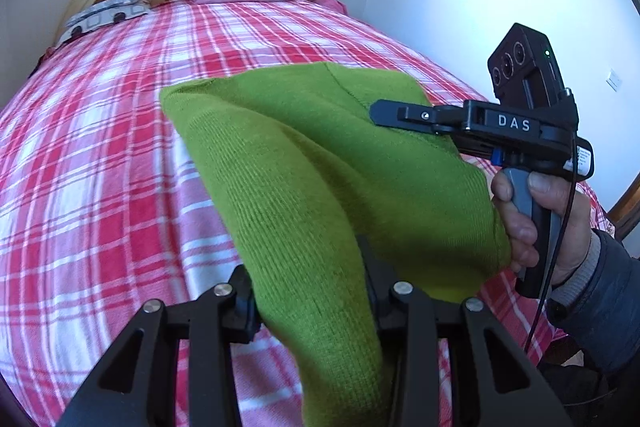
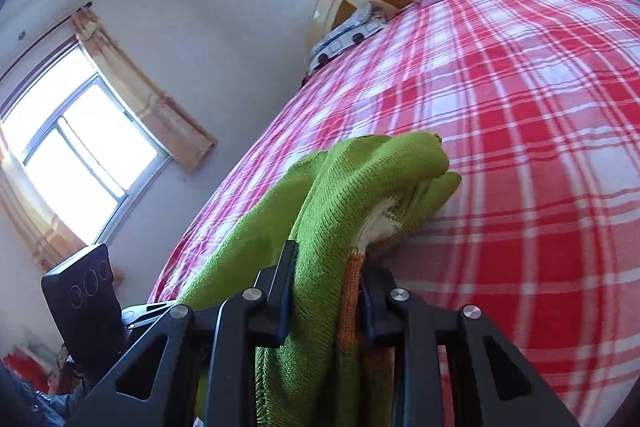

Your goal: Fold small clothes

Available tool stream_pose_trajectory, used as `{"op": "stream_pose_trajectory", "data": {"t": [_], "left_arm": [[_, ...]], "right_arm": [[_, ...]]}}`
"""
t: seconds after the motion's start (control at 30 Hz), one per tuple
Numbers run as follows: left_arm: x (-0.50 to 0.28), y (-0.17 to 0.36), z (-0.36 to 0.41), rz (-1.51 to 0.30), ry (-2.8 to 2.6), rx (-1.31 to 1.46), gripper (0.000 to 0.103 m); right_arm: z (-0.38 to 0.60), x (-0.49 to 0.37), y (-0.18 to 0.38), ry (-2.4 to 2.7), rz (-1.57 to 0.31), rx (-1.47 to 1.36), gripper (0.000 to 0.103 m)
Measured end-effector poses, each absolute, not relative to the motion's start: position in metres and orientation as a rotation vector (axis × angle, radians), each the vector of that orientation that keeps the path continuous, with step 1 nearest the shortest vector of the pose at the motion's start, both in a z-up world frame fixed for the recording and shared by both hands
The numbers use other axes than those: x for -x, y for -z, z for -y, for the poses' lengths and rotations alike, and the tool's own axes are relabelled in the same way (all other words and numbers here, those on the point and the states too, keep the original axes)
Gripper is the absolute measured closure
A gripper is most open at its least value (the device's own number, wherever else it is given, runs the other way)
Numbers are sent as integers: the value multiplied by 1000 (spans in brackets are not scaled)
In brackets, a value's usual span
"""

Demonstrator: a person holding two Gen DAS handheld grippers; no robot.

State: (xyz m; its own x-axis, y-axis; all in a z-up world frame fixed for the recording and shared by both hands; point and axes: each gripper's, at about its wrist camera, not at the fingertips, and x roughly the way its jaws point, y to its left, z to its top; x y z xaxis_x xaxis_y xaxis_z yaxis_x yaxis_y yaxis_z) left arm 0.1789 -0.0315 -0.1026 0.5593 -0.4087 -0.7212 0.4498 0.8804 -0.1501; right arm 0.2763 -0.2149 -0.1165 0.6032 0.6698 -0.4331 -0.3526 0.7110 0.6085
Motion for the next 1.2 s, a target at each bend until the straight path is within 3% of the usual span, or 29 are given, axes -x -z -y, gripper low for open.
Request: {"op": "stream_pose_trajectory", "data": {"t": [1.2], "left_arm": [[-149, 99, -128, -772, 243, 12, 63]], "right_arm": [[-2, -309, 104, -913, -768, -383, 76]]}}
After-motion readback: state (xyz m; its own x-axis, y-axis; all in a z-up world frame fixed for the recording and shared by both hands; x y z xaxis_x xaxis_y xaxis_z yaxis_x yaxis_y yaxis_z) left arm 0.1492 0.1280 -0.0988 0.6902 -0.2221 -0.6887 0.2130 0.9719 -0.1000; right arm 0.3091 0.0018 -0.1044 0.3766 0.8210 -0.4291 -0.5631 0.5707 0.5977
